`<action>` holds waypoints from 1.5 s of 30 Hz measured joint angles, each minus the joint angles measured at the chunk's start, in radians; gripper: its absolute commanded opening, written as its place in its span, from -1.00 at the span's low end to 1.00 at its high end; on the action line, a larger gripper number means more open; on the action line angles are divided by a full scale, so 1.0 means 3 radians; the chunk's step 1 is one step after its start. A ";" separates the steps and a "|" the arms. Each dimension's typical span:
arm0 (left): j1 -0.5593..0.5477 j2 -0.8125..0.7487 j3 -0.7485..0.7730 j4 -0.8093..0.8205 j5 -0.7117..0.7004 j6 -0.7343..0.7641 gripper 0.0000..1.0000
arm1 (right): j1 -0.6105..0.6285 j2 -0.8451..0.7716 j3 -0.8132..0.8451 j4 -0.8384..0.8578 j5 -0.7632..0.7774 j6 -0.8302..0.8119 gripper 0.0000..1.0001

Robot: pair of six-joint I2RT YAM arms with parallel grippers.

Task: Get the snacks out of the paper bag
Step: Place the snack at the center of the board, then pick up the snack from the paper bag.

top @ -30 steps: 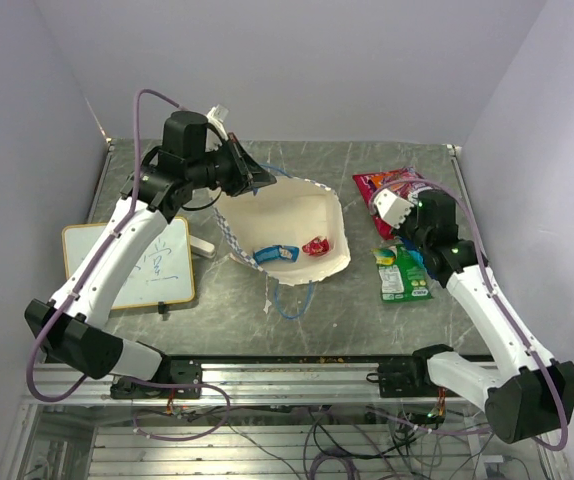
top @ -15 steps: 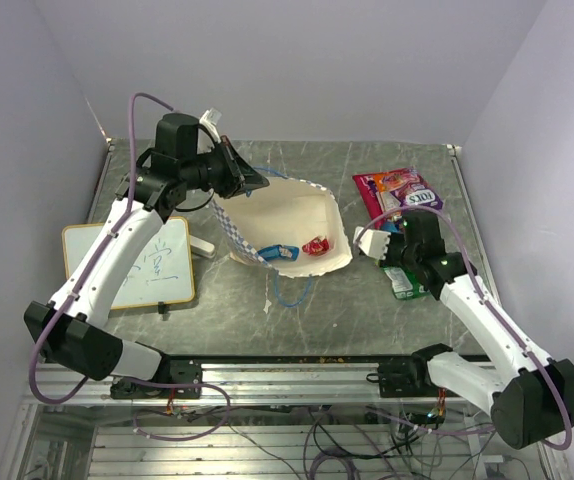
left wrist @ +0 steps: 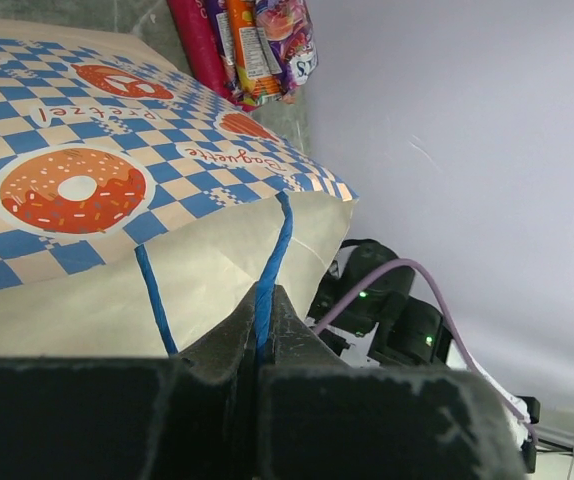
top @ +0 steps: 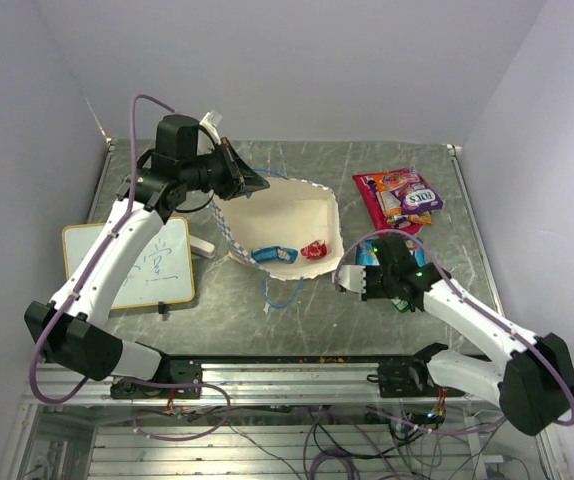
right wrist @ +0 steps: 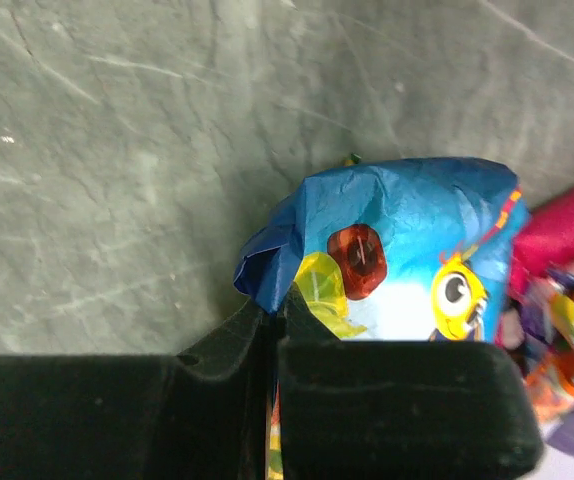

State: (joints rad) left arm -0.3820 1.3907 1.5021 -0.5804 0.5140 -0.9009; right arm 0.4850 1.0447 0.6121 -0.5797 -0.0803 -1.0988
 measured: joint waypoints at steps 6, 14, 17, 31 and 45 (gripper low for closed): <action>0.0000 -0.0019 -0.0037 0.0000 0.0014 -0.0001 -0.86 | 0.0069 0.0197 -0.0287 0.0334 -0.0079 0.0140 -0.90; 0.0001 -0.0137 -0.0113 0.0092 0.0118 -0.0009 -0.86 | 0.0086 -0.0318 -0.0486 0.0362 -0.0145 0.0329 -0.07; 0.0003 -0.0156 -0.0179 0.0228 0.0235 -0.0045 -0.86 | 0.0086 -0.0559 -0.0348 0.0178 -0.0145 0.0356 0.09; -0.0323 -0.0249 -0.0468 0.0689 0.0537 -0.0196 -0.86 | 0.0086 -0.0997 0.1027 -0.0263 -0.0390 0.0674 0.16; -0.0636 -0.0446 -0.0472 0.0692 0.0326 -0.0178 -0.86 | 0.0375 -0.0651 0.1665 -0.0221 -0.1946 0.0912 -0.06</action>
State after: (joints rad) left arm -0.5728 1.2568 1.3605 -0.3729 0.6117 -0.9543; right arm 0.5976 0.8494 1.1114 -0.6460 -0.6640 -0.8253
